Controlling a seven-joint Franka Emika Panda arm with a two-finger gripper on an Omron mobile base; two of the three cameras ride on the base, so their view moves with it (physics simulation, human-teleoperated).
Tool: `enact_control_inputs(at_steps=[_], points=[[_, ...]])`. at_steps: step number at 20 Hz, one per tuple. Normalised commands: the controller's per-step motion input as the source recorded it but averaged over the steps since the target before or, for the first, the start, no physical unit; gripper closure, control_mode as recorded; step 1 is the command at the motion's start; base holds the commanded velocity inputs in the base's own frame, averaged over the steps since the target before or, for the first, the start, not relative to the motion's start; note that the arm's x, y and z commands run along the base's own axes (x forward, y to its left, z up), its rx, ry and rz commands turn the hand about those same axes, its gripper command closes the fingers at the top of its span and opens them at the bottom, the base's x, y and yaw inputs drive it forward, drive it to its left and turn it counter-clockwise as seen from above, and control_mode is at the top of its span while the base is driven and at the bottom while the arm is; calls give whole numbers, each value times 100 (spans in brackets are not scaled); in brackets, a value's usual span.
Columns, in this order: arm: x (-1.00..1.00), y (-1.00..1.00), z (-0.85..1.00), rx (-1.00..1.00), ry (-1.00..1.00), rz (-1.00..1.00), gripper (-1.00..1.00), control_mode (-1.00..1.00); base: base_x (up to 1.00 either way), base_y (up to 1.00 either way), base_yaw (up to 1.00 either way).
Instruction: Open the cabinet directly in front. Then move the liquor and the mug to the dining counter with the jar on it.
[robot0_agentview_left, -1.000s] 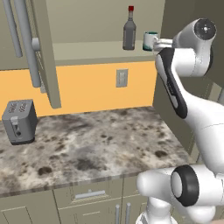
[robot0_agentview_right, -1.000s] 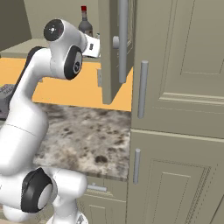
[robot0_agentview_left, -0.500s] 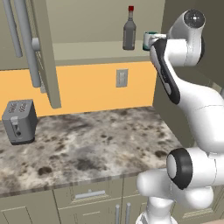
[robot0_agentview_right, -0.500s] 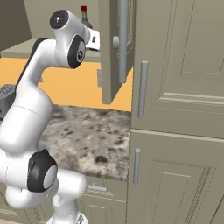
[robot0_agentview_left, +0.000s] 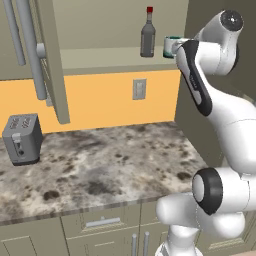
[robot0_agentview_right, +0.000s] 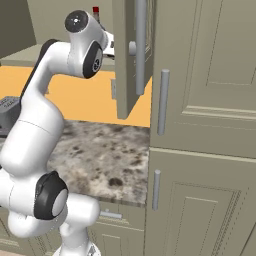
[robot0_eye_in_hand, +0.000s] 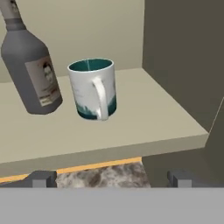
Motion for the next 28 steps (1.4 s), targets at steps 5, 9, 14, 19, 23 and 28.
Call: enact_control_inputs(at_steps=[5,9,14,19,23,28], points=[[20,0,0,0,0,0,-100,-100,0,0,0],[37,0,0,0,0,0,-100,-100,0,0,0],[45,0,0,0,0,0,-100,-100,0,0,0],[45,0,0,0,0,0,-100,-100,0,0,0],[48,0,0,0,0,0,-100,-100,0,0,0],[43,0,0,0,0,0,-100,-100,0,0,0]])
